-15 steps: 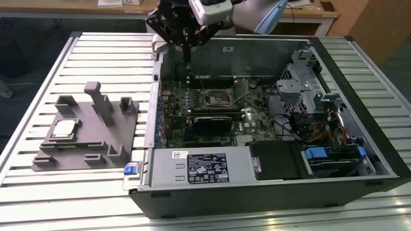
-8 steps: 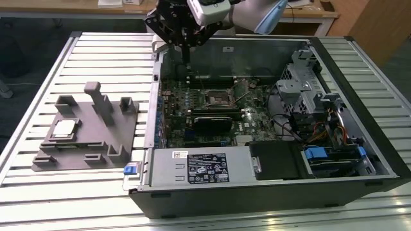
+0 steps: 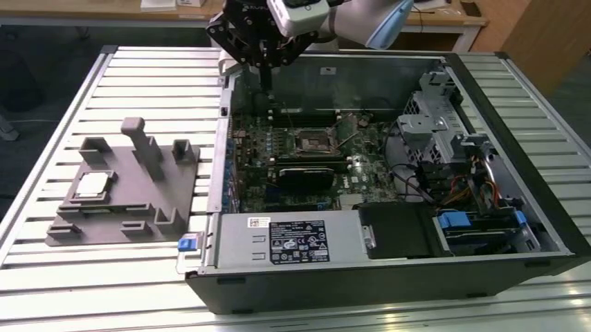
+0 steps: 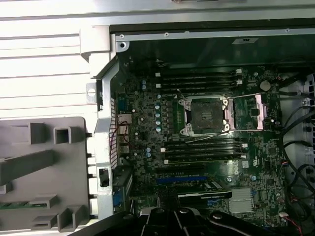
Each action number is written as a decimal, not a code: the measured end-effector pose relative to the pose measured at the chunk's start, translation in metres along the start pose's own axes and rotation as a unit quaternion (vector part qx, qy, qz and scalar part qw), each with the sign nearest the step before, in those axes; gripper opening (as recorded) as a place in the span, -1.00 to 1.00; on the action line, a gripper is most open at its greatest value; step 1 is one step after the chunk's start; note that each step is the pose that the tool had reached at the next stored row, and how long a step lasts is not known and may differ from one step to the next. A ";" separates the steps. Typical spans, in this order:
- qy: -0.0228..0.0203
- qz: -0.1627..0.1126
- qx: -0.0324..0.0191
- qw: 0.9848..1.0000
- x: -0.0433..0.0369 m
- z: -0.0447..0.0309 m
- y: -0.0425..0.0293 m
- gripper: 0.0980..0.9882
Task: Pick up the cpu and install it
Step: 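Reach for the cpu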
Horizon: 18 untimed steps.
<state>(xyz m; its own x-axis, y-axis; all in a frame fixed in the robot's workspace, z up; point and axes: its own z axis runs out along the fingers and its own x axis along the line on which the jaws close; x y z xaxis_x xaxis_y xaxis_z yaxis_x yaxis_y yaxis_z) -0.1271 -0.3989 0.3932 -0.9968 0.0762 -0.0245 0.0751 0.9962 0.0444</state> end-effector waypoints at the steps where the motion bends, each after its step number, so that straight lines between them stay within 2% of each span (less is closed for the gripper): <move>1: 0.000 0.000 0.000 1.000 0.0002 0.0000 0.0000 -0.98; 18: 0.000 0.000 0.000 1.000 0.0043 0.0000 -0.0003 -0.98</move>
<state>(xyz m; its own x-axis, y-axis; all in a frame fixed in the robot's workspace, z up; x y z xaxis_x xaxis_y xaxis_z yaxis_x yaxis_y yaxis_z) -0.1314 -0.3989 0.3931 -0.9968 0.0762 -0.0245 0.0750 0.9962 0.0444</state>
